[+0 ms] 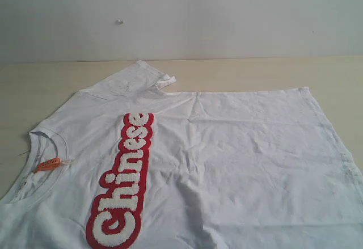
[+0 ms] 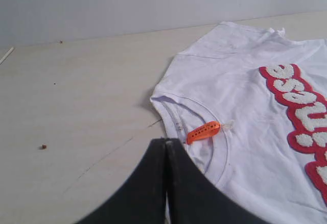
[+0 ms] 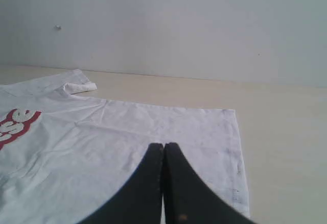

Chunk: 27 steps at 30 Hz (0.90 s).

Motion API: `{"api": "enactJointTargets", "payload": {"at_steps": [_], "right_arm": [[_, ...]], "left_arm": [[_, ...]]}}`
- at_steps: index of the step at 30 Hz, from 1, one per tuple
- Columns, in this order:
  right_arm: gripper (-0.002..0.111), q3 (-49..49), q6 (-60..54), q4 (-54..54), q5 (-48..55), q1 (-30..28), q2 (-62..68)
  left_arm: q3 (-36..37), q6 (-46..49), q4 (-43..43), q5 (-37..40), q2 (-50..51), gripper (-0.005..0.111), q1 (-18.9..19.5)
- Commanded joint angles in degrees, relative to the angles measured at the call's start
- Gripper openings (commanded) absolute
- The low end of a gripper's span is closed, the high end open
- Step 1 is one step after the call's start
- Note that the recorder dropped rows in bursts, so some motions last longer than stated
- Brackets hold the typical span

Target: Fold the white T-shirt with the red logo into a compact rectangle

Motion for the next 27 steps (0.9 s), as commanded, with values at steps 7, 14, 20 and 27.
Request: {"api": "enactJointTargets", "payload": {"at_steps": [7,14,20,27], "right_arm": [[0.000,0.26,-0.44,-0.09,-0.35,-0.06,-0.27],[0.000,0.26,-0.44,-0.09,-0.35,-0.06,-0.27],[0.000,0.26,-0.44,-0.09,-0.35,-0.06,-0.27],[0.000,0.26,-0.44,0.71,-0.35,-0.06,-0.27]], "left_arm": [[0.00,0.05,-0.41,-0.48,-0.22,0.000,-0.38],[0.00,0.05,-0.41,-0.48,-0.22,0.000,-0.38],[0.00,0.05,-0.41,-0.48,-0.22,0.000,-0.38],[0.00,0.04,-0.41,-1.55,-0.22,0.000,-0.38]]}}
